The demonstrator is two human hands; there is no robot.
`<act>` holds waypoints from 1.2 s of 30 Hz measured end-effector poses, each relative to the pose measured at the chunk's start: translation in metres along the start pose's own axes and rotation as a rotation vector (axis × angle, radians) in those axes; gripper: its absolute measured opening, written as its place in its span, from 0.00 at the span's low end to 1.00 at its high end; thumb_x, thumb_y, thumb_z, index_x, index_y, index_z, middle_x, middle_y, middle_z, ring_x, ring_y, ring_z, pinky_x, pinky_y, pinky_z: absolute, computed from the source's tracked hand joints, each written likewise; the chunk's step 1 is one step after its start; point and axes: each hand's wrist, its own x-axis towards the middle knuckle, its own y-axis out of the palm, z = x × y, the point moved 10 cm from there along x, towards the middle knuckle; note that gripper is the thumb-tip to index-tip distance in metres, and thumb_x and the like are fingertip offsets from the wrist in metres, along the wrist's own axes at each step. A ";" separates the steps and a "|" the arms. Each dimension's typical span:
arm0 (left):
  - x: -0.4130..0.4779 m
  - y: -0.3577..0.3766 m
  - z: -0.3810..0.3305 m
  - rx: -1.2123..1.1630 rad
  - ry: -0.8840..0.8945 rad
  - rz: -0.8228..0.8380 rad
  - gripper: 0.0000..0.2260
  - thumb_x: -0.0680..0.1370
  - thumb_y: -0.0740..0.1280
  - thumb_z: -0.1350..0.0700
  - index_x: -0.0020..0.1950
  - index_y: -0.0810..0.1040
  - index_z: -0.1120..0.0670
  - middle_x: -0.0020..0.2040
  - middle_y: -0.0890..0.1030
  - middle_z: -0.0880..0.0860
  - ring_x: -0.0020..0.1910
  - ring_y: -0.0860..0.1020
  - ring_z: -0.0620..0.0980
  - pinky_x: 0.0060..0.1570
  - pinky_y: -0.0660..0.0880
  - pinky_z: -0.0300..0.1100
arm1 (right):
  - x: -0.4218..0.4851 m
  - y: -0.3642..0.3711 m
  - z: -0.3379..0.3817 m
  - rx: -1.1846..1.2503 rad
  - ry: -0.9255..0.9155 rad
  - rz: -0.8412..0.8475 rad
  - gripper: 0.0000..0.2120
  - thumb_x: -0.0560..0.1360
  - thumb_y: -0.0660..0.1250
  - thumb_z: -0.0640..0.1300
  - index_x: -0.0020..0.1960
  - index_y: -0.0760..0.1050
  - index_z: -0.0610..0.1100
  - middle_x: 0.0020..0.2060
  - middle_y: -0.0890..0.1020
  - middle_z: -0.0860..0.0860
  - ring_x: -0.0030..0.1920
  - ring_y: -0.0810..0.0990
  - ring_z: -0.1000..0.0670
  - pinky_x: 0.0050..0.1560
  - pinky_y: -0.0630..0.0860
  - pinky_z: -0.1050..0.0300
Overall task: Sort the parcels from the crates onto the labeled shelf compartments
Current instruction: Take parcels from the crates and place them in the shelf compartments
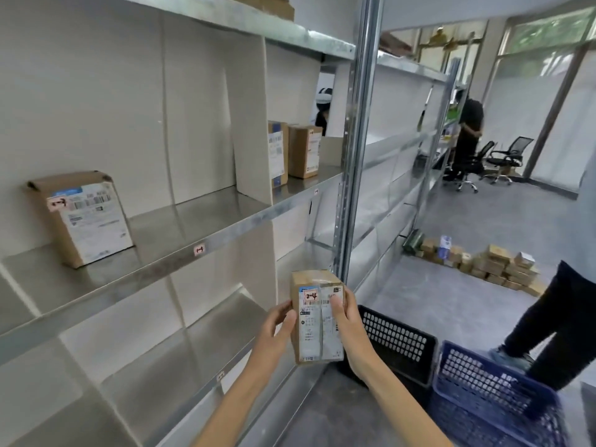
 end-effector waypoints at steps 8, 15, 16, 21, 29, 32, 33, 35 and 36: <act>0.067 0.017 0.011 0.049 0.001 0.108 0.18 0.80 0.60 0.48 0.69 0.68 0.45 0.67 0.71 0.44 0.65 0.70 0.40 0.67 0.69 0.47 | 0.046 -0.014 0.001 -0.044 -0.055 -0.087 0.32 0.72 0.59 0.67 0.71 0.63 0.54 0.62 0.77 0.55 0.59 0.77 0.60 0.50 0.76 0.67; 0.091 0.050 0.017 -0.054 -0.054 0.245 0.15 0.83 0.51 0.54 0.69 0.65 0.46 0.61 0.75 0.41 0.54 0.74 0.26 0.47 0.72 0.24 | 0.077 -0.034 -0.037 -0.042 0.042 -0.120 0.23 0.78 0.57 0.55 0.73 0.61 0.54 0.65 0.76 0.52 0.64 0.76 0.53 0.63 0.74 0.50; 0.094 0.055 0.012 -0.078 -0.054 0.260 0.13 0.83 0.50 0.56 0.66 0.65 0.46 0.58 0.75 0.39 0.50 0.74 0.24 0.44 0.72 0.23 | 0.083 -0.036 -0.042 -0.039 0.061 -0.121 0.23 0.79 0.57 0.54 0.73 0.60 0.54 0.65 0.76 0.53 0.63 0.76 0.55 0.61 0.75 0.53; 0.125 0.073 0.011 -0.118 -0.078 0.263 0.12 0.83 0.48 0.56 0.64 0.62 0.42 0.58 0.72 0.39 0.46 0.72 0.20 0.43 0.70 0.20 | 0.121 -0.048 -0.056 -0.020 0.131 -0.108 0.23 0.80 0.55 0.54 0.73 0.59 0.54 0.65 0.75 0.54 0.62 0.75 0.58 0.58 0.75 0.60; 0.193 0.092 0.003 -0.081 -0.031 0.110 0.34 0.58 0.60 0.21 0.58 0.67 0.39 0.54 0.75 0.36 0.49 0.76 0.25 0.40 0.72 0.23 | 0.210 -0.072 -0.067 -0.062 0.179 0.036 0.28 0.76 0.56 0.59 0.74 0.58 0.53 0.67 0.73 0.54 0.67 0.71 0.52 0.69 0.67 0.42; 0.217 0.100 -0.001 -0.099 -0.005 -0.026 0.43 0.50 0.58 0.18 0.58 0.68 0.40 0.55 0.75 0.35 0.47 0.74 0.23 0.42 0.71 0.21 | 0.241 -0.075 -0.063 -0.108 0.163 0.139 0.35 0.72 0.58 0.66 0.74 0.57 0.54 0.68 0.72 0.53 0.67 0.70 0.50 0.69 0.66 0.42; 0.221 0.101 -0.002 -0.129 -0.014 -0.089 0.44 0.49 0.57 0.18 0.57 0.69 0.41 0.52 0.77 0.35 0.46 0.75 0.23 0.40 0.71 0.21 | 0.249 -0.074 -0.063 -0.118 0.163 0.187 0.36 0.70 0.59 0.68 0.73 0.58 0.54 0.67 0.72 0.53 0.67 0.71 0.51 0.69 0.67 0.43; 0.229 0.101 0.002 -0.166 -0.050 -0.226 0.44 0.47 0.57 0.17 0.52 0.71 0.45 0.44 0.80 0.36 0.41 0.76 0.24 0.36 0.71 0.22 | 0.261 -0.072 -0.064 -0.098 0.168 0.271 0.33 0.70 0.60 0.65 0.71 0.59 0.55 0.64 0.75 0.54 0.64 0.73 0.52 0.67 0.70 0.46; 0.233 0.100 0.006 -0.166 -0.063 -0.289 0.43 0.47 0.56 0.17 0.49 0.71 0.46 0.42 0.81 0.40 0.38 0.76 0.25 0.35 0.71 0.22 | 0.267 -0.072 -0.067 -0.092 0.169 0.308 0.30 0.71 0.60 0.63 0.71 0.60 0.56 0.63 0.75 0.54 0.63 0.74 0.52 0.66 0.72 0.46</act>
